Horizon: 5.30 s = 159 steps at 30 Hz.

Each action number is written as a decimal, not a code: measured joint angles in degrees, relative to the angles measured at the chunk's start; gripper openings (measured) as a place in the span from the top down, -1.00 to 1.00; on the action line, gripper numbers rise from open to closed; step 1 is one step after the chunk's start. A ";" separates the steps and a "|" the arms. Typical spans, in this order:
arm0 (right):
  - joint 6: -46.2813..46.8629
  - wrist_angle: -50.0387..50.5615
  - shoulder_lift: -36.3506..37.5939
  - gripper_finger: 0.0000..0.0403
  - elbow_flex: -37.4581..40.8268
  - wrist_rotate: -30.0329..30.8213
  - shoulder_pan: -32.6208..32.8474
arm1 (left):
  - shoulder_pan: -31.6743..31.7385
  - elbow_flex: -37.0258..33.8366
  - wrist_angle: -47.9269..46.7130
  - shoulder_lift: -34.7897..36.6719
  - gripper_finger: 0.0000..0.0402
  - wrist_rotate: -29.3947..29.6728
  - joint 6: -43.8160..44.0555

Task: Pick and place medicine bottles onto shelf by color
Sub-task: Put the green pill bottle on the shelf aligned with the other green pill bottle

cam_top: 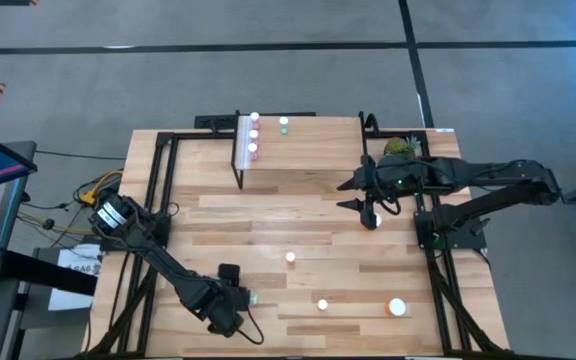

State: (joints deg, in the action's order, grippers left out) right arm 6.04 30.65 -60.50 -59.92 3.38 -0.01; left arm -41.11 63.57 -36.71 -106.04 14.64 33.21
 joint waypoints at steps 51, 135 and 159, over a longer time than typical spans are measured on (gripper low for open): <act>-3.51 -3.55 -4.87 -0.13 0.00 -0.50 2.91 | 0.99 -0.02 8.93 -0.07 0.56 15.68 -5.98; -7.98 -18.92 -24.45 -0.13 -7.29 -5.18 10.89 | 22.56 -29.68 103.19 7.43 0.55 5.02 -37.09; -7.68 -20.64 -25.06 -0.13 -8.39 -5.18 11.13 | 22.63 -29.68 103.04 7.43 0.55 5.22 -36.92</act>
State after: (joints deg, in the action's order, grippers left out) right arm -1.64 10.01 -85.56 -68.31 -1.80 11.11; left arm -18.48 33.89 66.32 -98.61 19.86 -3.72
